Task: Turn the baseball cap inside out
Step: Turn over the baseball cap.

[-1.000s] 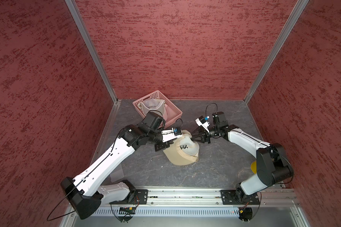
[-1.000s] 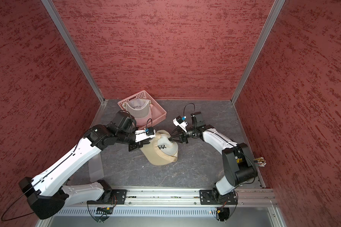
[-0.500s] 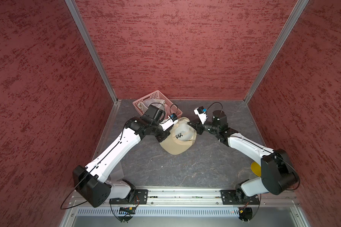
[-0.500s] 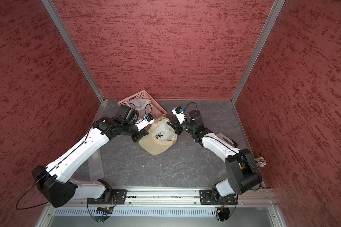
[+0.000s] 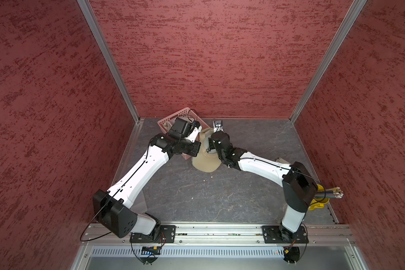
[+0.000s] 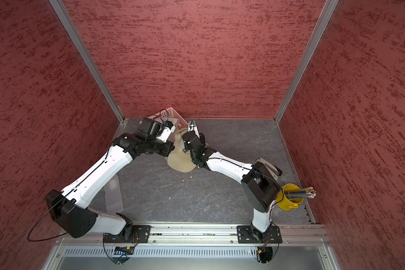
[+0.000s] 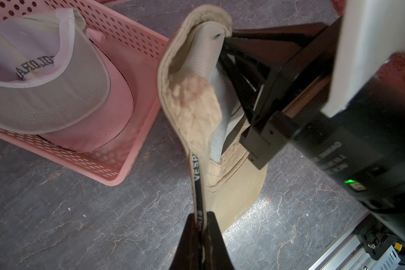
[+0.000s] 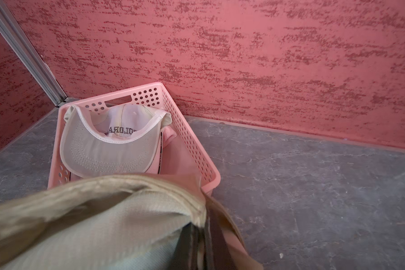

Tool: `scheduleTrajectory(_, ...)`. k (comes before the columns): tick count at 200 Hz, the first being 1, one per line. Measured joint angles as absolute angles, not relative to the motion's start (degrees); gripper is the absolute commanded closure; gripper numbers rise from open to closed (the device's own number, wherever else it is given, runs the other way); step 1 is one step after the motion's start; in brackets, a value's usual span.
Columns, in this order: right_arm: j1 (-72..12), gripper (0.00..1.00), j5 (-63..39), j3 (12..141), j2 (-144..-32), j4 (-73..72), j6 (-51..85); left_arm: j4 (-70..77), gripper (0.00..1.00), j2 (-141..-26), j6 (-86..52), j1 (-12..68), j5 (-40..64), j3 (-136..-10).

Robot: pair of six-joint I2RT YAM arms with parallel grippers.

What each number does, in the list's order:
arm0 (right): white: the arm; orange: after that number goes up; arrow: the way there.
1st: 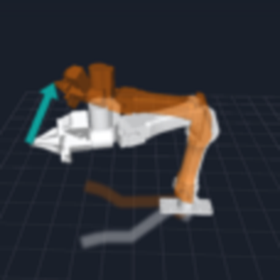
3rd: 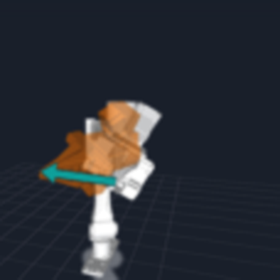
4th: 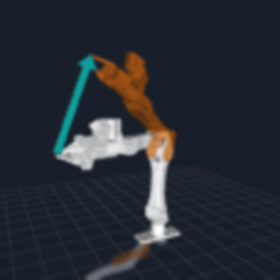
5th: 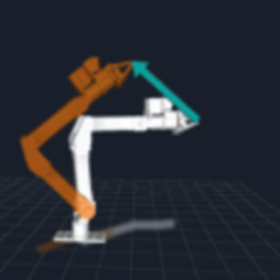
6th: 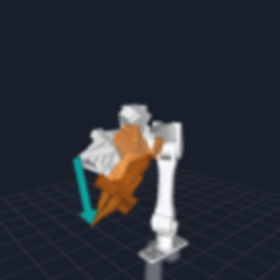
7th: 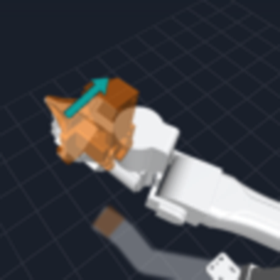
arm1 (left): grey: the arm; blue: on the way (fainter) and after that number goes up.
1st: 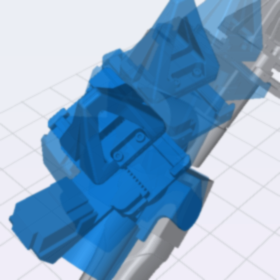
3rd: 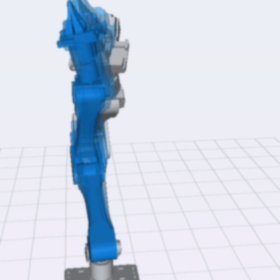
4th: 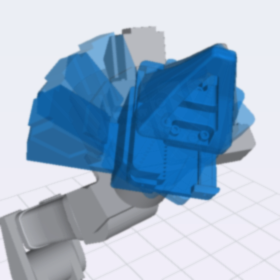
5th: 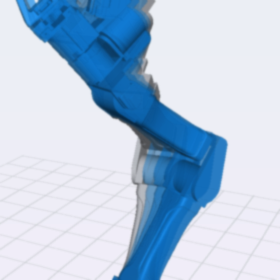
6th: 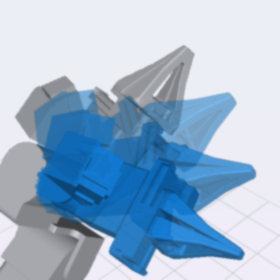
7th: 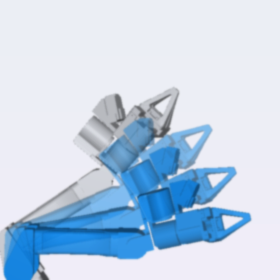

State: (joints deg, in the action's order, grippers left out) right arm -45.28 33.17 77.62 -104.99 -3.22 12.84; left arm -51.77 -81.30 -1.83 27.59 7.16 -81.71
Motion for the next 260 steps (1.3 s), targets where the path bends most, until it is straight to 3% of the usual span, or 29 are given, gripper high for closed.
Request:
scheduleTrajectory(30,-43.86,0.51,28.32,77.43,-105.97,-1.89,15.05,-54.22,1.0,-79.4,-3.18,26.57,3.81,-80.77)
scheduleTrajectory(53,-42.06,0.48,20.73,76.03,-105.03,-1.96,14.79,-56.29,1.0,-78.94,-2.48,25.63,0.47,-82.46)
scheduleTrajectory(105,-33.5,0.26,2.52,70.37,-94.48,1.98,12.95,-57.19,1.0,-79.24,-2.57,23.2,2.72,-85.08)
scheduleTrajectory(126,-31.81,0.25,-1.21,68.18,-88.53,1.5,8.21,-55.53,1.0,-80.01,-8.69,19.59,7.79,-85.58)
scheduleTrajectory(166,-37.36,0.21,-4.82,58.76,-78.72,-5.28,-1.63,-51.29,1.0,-86.87,-23.07,15.68,17.39,-89.69)
scheduleTrajectory(202,-44.58,0.19,-3.79,56.31,-80.93,-12.32,-11.11,-48.36,1.0,-91.64,-34.39,14.68,23.75,-89.71)
scheduleTrajectory(224,-49.04,0.12,-1.89,56.31,-83.64,-15.0,-17.12,-47.44,1.0,-92.05,-39.29,14.39,26.57,-89.71)
scheduleTrajectory(260,-52.75,0.11,5.21,56.34,-88.79,-18.96,-24.6,-44.95,1.0,-91.94,-44.01,13.21,30.35,-89.32)
